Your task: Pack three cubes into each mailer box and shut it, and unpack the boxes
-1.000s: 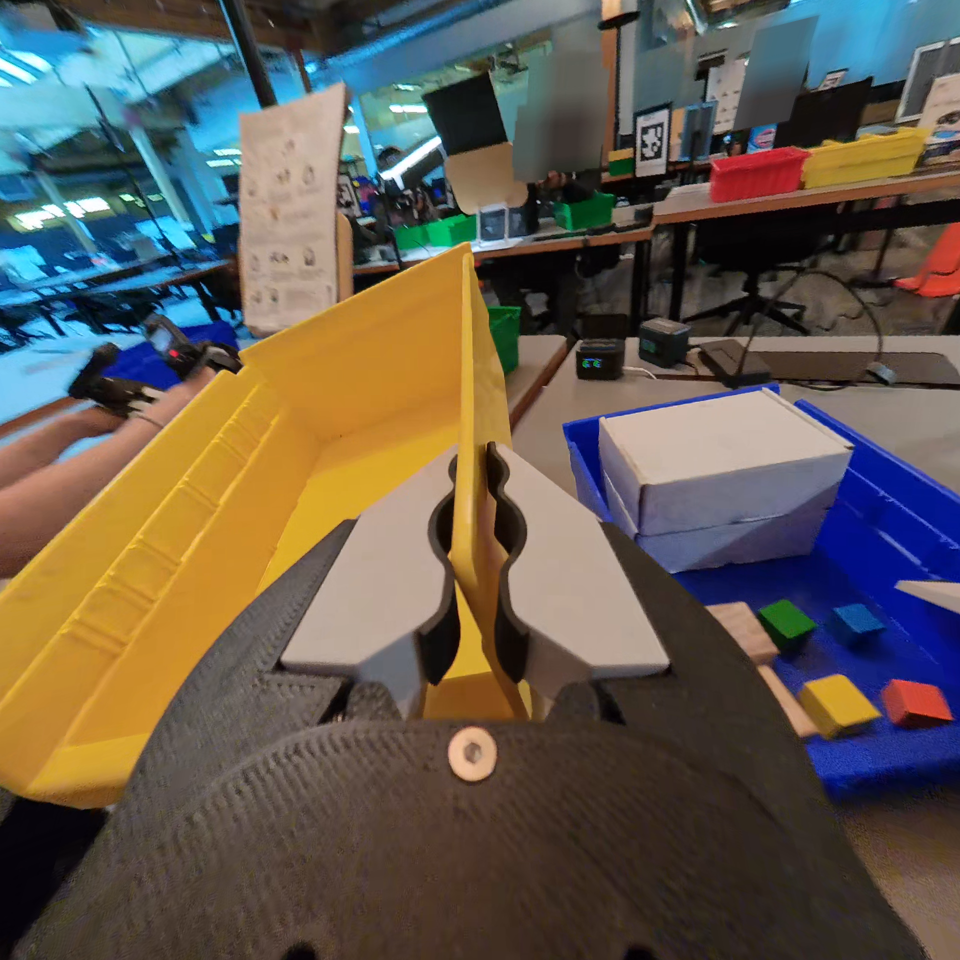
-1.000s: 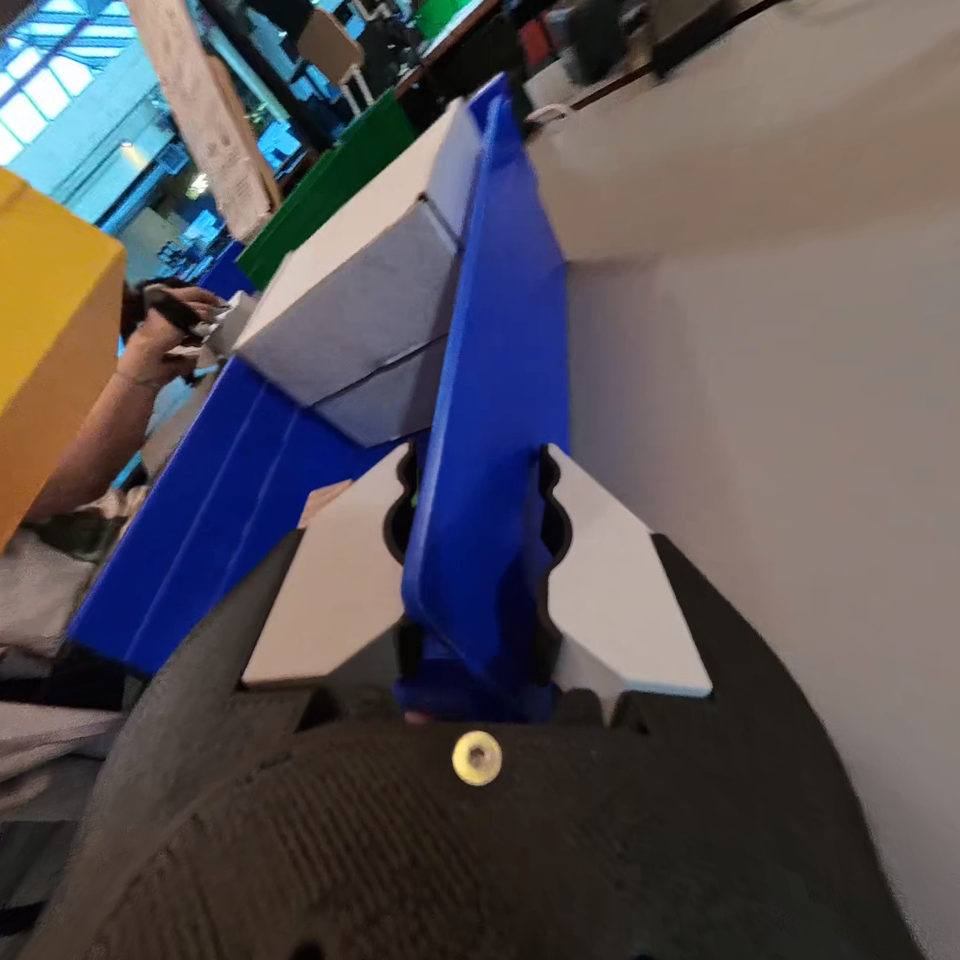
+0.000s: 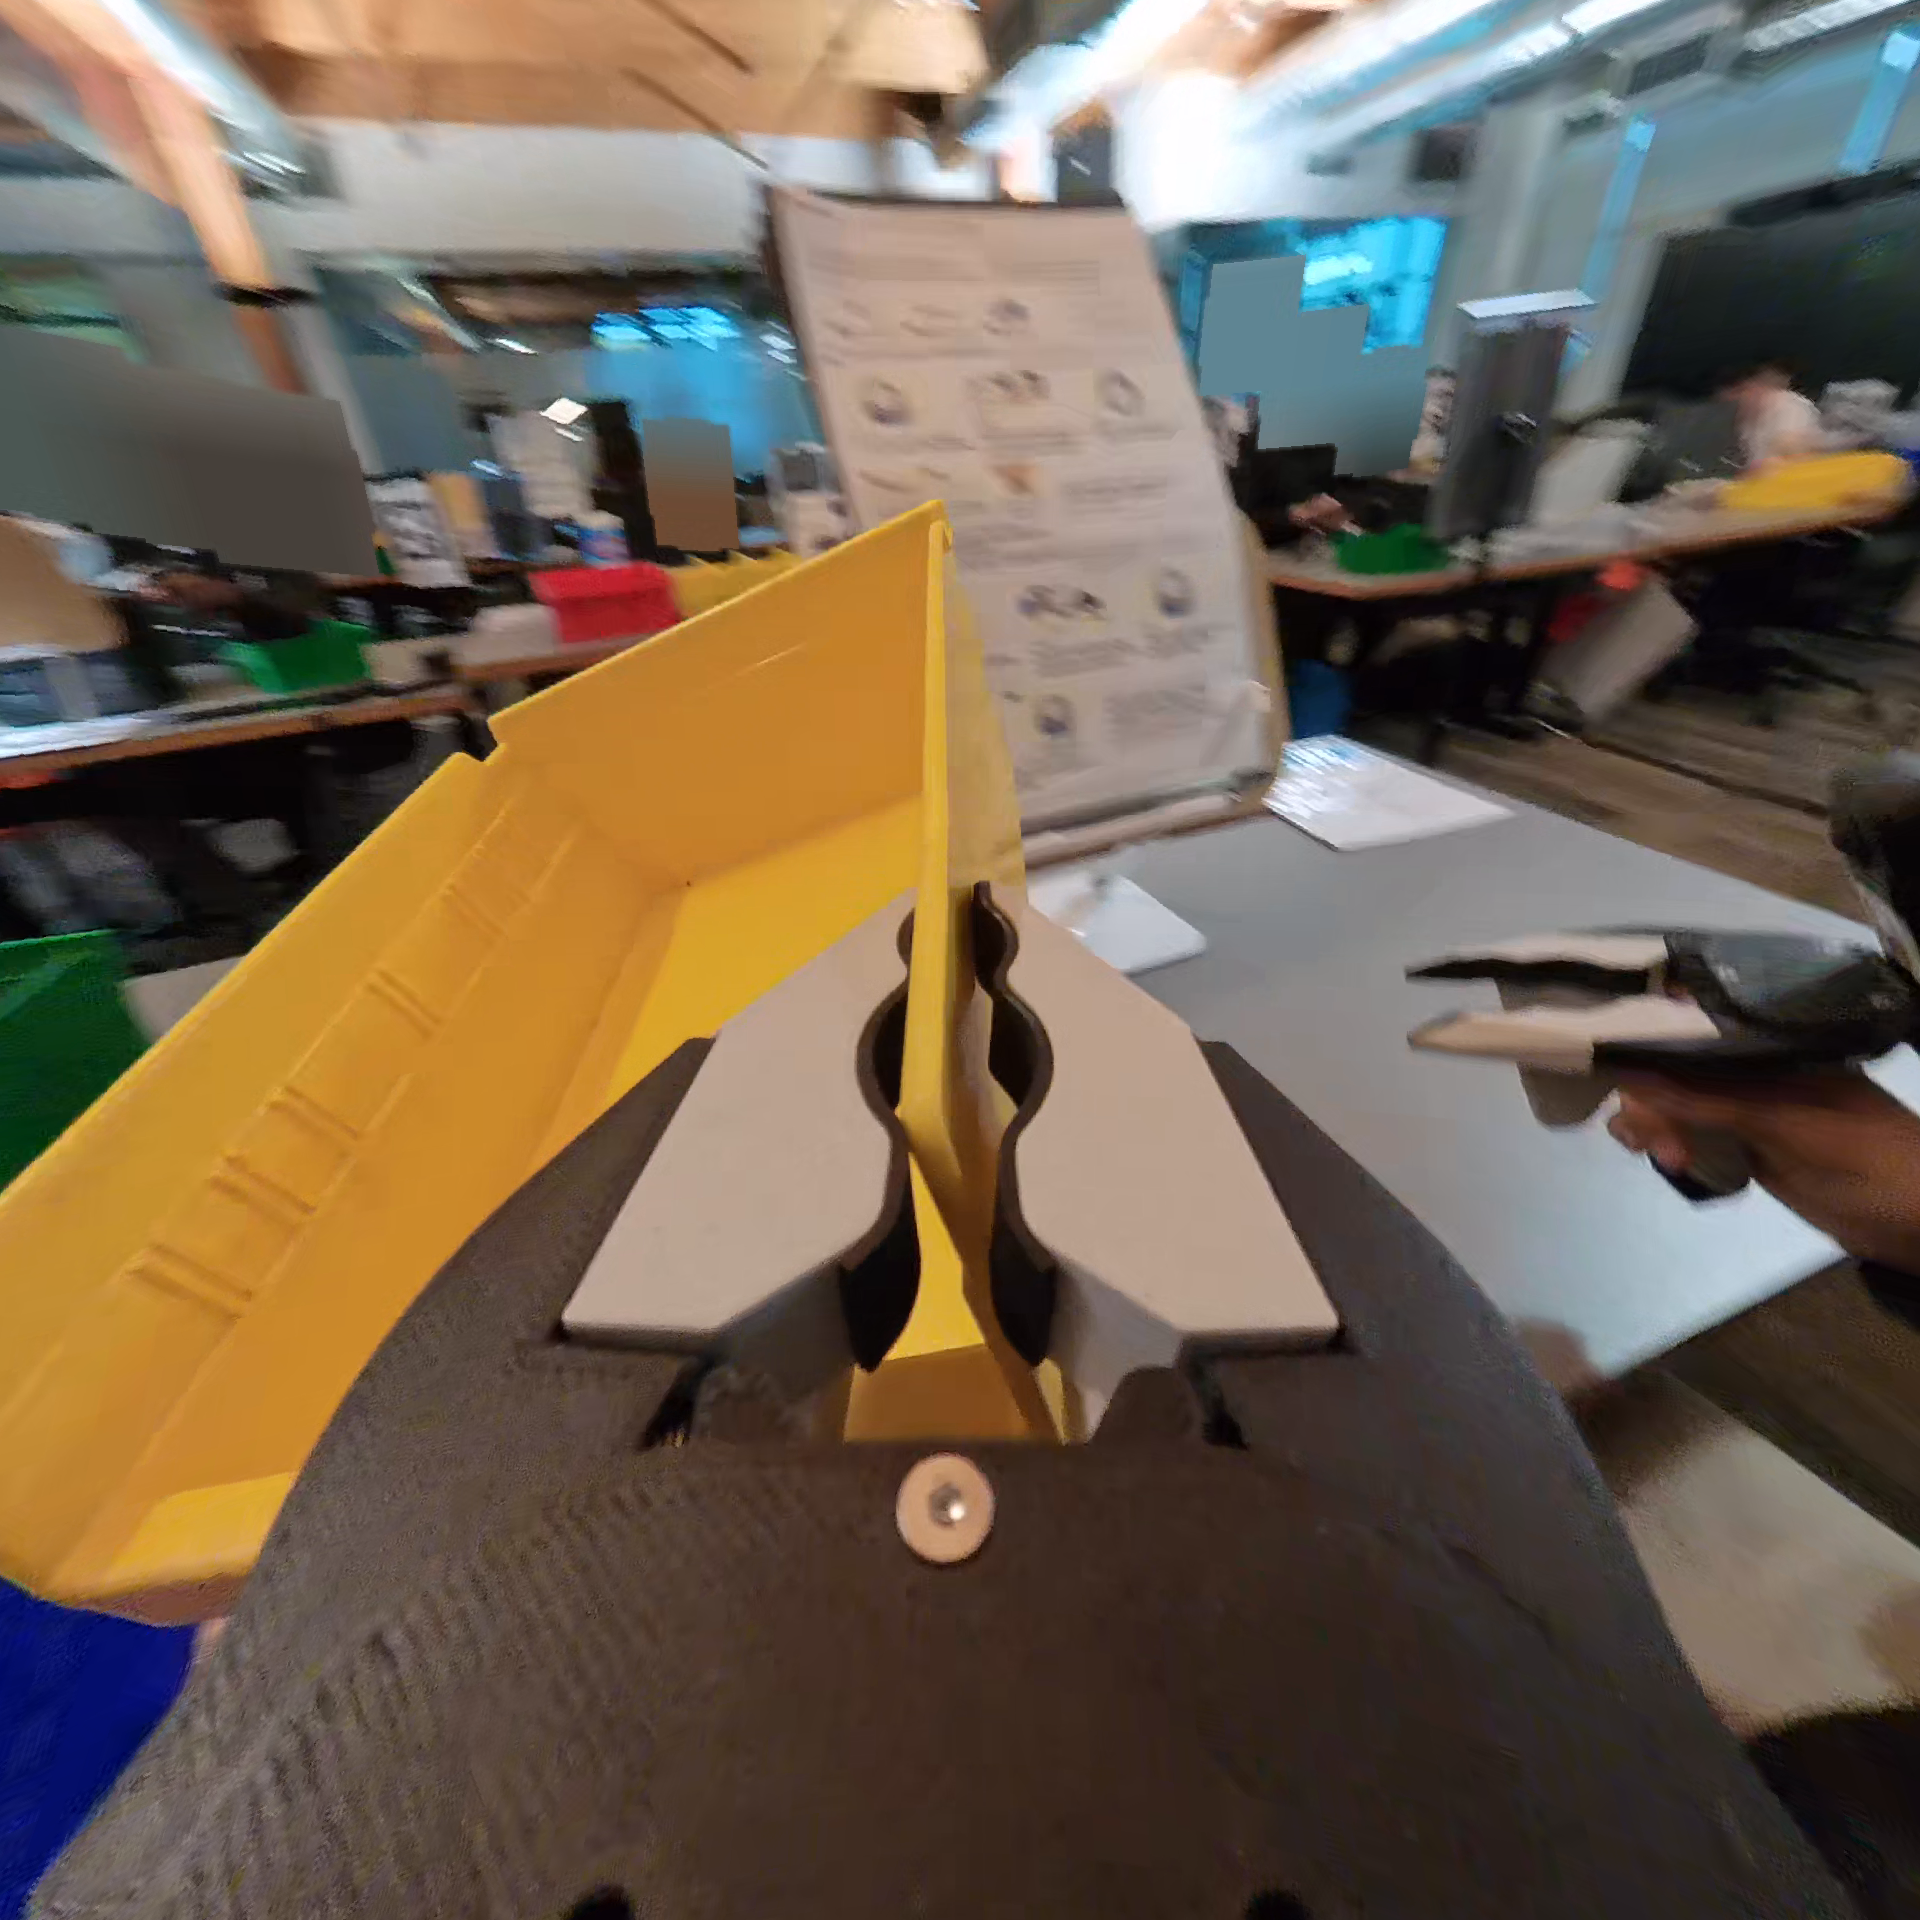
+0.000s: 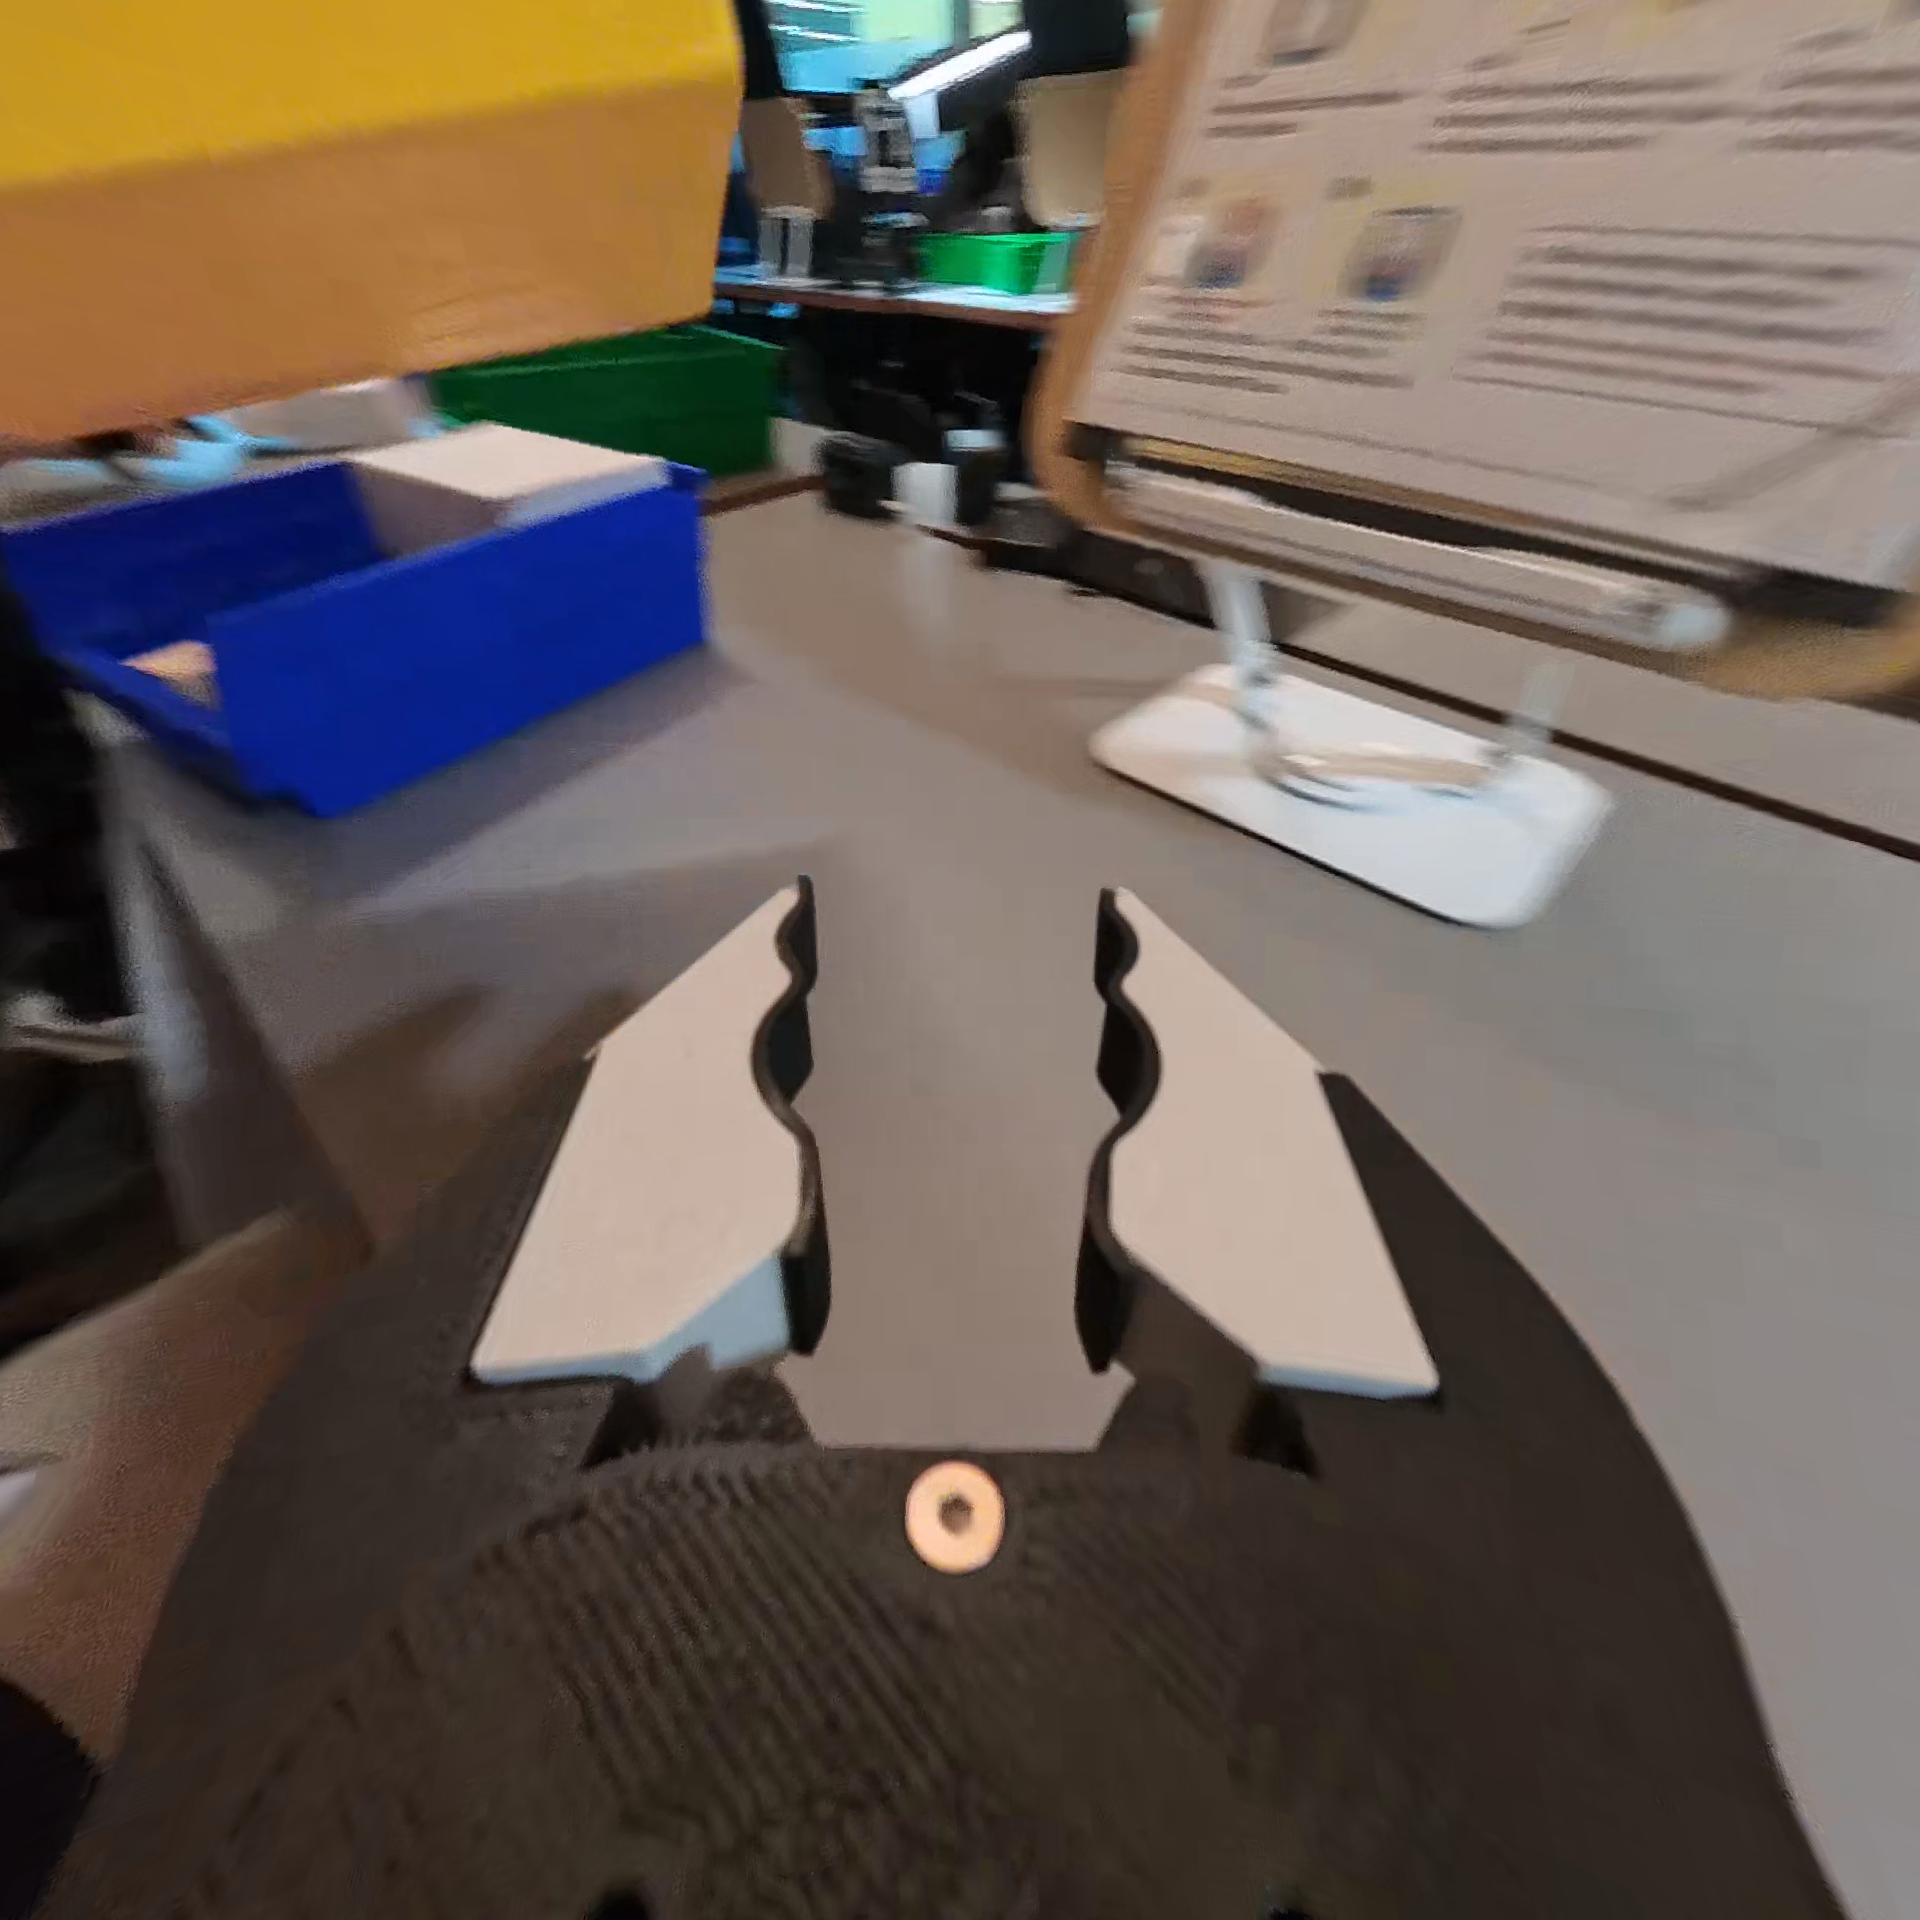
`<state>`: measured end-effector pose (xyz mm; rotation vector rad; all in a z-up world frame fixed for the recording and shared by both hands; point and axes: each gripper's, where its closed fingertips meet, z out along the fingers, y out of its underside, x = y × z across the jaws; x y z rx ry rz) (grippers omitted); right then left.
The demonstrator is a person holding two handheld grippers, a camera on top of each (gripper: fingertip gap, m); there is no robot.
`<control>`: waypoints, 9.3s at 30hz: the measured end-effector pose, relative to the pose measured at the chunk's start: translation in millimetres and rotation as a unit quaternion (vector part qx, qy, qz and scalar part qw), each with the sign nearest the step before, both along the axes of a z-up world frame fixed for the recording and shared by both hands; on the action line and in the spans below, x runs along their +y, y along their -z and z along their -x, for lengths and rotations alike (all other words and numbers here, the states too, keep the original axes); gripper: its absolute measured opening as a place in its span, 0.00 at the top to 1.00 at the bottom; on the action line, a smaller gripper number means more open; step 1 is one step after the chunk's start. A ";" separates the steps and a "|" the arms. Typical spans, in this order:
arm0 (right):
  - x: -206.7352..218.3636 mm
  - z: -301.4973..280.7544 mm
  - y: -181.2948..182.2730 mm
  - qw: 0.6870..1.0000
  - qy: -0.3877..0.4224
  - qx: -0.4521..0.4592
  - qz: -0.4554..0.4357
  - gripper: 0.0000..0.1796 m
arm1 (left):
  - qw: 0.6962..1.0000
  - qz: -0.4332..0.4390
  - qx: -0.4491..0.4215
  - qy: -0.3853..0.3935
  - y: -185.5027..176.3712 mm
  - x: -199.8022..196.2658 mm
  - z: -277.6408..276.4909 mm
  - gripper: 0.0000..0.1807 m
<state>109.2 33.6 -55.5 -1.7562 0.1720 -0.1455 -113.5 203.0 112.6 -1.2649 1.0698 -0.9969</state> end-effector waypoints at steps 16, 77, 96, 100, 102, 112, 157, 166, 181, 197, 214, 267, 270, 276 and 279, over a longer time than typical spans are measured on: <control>-61.3 23.6 36.4 0.997 -0.004 -0.066 0.037 0.74 | 0.989 -0.041 0.111 0.086 168.7 -145.9 -153.9 1.00; -128.3 -74.8 58.9 0.982 0.143 0.103 0.062 0.98 | 0.954 0.034 0.133 0.266 213.4 -176.6 -150.7 0.75; -283.1 -197.3 55.4 0.939 0.325 0.116 -0.001 1.00 | 0.957 0.078 0.137 0.244 224.4 -159.9 -150.3 0.70; -287.6 -202.4 54.1 0.940 0.326 0.096 0.008 1.00 | 0.955 0.085 0.141 0.247 226.2 -160.7 -149.8 0.71; -288.4 -203.5 55.0 0.940 0.325 0.100 0.005 1.00 | 0.952 0.080 0.154 0.251 231.2 -162.6 -149.5 0.71; -316.2 -214.4 54.1 0.923 0.368 0.110 -0.003 0.99 | 0.957 0.044 0.155 0.240 232.6 -161.7 -149.6 0.72; -341.2 -224.7 56.1 0.912 0.393 0.112 -0.021 0.98 | 0.957 0.052 0.175 0.226 241.4 -153.0 -150.9 0.73; -343.3 -220.7 42.3 0.915 0.389 0.104 -0.037 0.85 | 0.957 0.063 0.178 0.219 243.5 -146.7 -151.6 0.73; -277.8 -162.1 -22.0 0.955 0.289 -0.013 -0.068 1.00 | 0.956 0.056 0.193 0.215 251.6 -142.7 -152.6 0.73; -132.8 -53.9 -18.7 0.995 0.078 0.004 -0.065 1.00 | 0.959 0.051 0.196 0.200 253.1 -132.1 -152.3 0.73; -76.1 21.3 24.9 0.998 -0.063 0.031 -0.006 0.93 | 0.985 -0.032 0.162 0.054 151.9 -4.7 -107.9 0.39; -64.5 24.6 53.0 0.993 -0.093 0.065 0.043 0.91 | 0.748 -0.296 0.590 0.069 109.1 178.2 -60.6 0.28; -59.5 28.2 54.7 0.993 -0.099 0.046 0.053 0.88 | 0.761 -0.312 0.547 0.156 120.9 93.5 -92.9 0.28; -42.2 39.9 41.3 0.991 -0.104 -0.076 0.042 0.63 | 0.756 -0.285 0.490 0.328 190.3 -50.9 -137.7 0.28; -41.3 31.5 33.6 0.980 -0.075 -0.178 0.056 0.49 | 0.755 -0.255 0.480 0.368 216.1 -90.4 -154.6 0.28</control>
